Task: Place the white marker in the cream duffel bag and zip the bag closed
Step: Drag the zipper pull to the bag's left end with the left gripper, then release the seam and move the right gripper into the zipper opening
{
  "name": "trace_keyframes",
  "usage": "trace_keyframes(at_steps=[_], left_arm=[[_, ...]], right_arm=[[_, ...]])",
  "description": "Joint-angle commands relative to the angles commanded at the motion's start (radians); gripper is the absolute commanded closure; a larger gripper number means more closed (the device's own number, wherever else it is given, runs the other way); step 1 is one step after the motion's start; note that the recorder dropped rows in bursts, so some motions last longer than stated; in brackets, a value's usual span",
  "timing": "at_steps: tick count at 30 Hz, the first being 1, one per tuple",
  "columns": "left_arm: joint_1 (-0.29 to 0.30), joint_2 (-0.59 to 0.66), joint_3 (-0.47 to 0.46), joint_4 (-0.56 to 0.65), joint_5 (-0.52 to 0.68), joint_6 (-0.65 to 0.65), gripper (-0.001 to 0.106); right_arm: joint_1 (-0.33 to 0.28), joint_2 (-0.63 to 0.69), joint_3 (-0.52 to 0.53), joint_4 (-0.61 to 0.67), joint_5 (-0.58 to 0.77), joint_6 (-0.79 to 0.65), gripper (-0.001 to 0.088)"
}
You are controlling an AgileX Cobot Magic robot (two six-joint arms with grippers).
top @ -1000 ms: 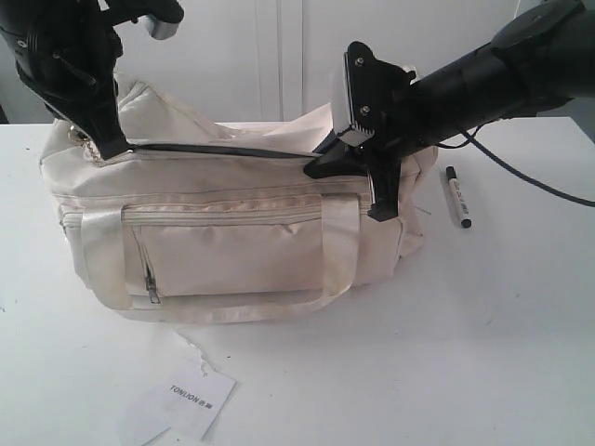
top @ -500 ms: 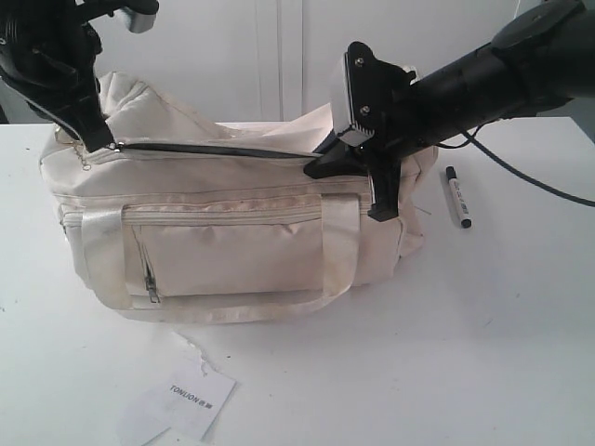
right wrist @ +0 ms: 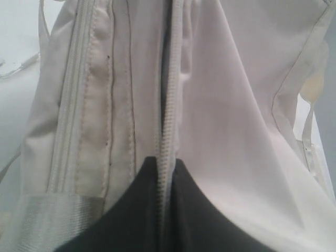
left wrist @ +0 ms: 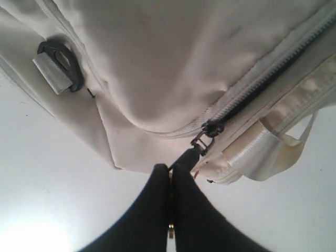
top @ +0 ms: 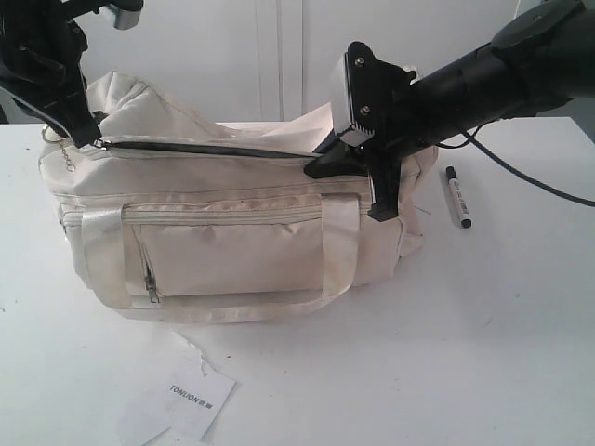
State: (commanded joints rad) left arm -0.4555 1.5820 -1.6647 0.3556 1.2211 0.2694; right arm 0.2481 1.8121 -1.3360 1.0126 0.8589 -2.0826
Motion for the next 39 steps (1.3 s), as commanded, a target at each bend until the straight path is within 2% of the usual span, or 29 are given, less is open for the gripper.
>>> trace_keyframes(at_steps=[9,22,24,26,29,31,33,36,39], left_arm=[[0.06,0.0,0.0,-0.048,0.0,0.0,0.105],[0.063,0.0,0.0,-0.068,0.0,-0.007,0.105],[0.063,0.0,0.0,-0.072,0.0,-0.007,0.105],[0.063,0.0,0.0,-0.076,0.0,-0.007,0.105],[0.063,0.0,0.0,-0.078,0.0,-0.003,0.105],[0.063,0.0,0.0,-0.08,0.0,-0.003,0.105],[0.063,0.0,0.0,-0.109,0.0,-0.003,0.105],[0.063,0.0,0.0,-0.156,0.0,-0.003,0.105],[0.063,0.0,0.0,-0.208,0.0,-0.003,0.105]], right_arm=[[0.0,0.0,0.0,0.0,0.0,0.0,0.0868],[0.0,0.0,0.0,0.004,0.026,0.0,0.0851],[0.0,0.0,0.0,0.004,0.026,0.0,0.0784],[0.0,0.0,0.0,0.004,0.031,0.0,0.0672],[0.0,0.0,0.0,0.008,0.031,0.034,0.0442],[0.0,-0.004,0.0,0.008,0.031,0.098,0.0327],[0.0,-0.017,0.0,0.01,0.033,0.192,0.0281],[0.0,-0.056,0.0,0.046,0.035,0.307,0.0274],[0.0,-0.102,0.0,0.155,0.055,0.365,0.0274]])
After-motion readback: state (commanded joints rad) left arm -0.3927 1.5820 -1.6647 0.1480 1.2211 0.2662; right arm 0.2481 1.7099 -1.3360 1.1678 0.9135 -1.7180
